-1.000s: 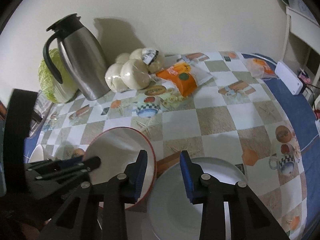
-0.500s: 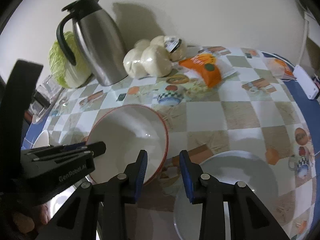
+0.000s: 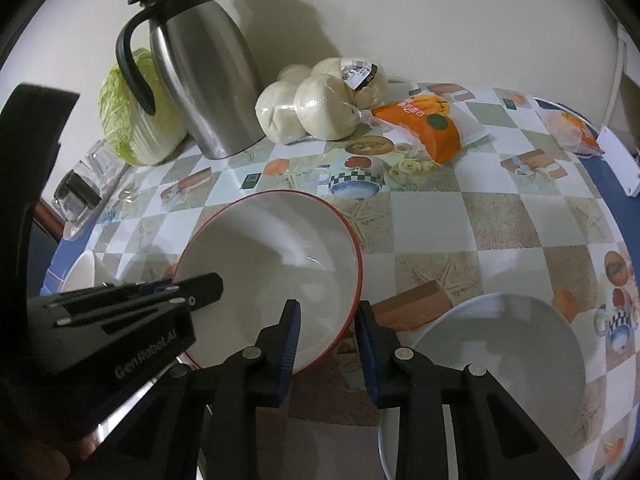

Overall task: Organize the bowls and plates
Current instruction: 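Close both tools on the rim of the red-rimmed bowl, then lift the red-rimmed bowl with both tools toward the steel basin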

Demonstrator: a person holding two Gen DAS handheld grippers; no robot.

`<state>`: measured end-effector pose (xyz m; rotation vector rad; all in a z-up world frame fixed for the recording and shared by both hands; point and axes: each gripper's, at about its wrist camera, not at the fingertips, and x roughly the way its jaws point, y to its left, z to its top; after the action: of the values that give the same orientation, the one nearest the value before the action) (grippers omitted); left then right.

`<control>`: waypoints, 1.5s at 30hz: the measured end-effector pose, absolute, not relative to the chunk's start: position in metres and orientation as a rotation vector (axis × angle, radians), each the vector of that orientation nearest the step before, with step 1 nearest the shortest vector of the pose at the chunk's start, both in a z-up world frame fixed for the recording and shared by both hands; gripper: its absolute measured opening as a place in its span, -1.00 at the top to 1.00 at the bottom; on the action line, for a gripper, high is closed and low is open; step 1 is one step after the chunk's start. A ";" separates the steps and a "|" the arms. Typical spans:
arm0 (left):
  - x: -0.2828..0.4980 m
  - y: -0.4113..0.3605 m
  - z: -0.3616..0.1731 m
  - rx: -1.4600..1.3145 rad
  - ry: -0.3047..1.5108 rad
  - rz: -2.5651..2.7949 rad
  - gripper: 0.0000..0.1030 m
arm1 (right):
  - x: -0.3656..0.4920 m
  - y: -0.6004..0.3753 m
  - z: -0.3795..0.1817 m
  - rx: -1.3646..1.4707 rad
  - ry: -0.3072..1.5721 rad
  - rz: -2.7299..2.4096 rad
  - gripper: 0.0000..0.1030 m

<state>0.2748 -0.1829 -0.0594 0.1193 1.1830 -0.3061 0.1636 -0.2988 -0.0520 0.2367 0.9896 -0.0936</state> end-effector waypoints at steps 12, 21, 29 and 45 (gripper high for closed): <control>0.265 -0.179 -0.026 0.046 1.088 -0.335 0.79 | 0.155 -0.304 -0.032 0.277 0.941 -0.085 0.42; 0.248 -0.155 0.003 -0.046 1.017 -0.316 0.79 | 0.142 -0.290 0.006 0.229 0.868 -0.051 0.42; 0.228 -0.123 0.027 -0.093 0.965 -0.266 0.79 | 0.132 -0.265 0.025 0.192 0.850 -0.004 0.42; 0.191 -0.046 0.023 -0.292 0.979 -0.188 0.79 | 0.105 -0.203 0.033 0.117 0.913 0.111 0.42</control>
<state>0.1912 -0.0464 0.0226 -0.2922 0.9791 -0.1883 0.1045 -0.2026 0.0327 0.1166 0.9133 0.1111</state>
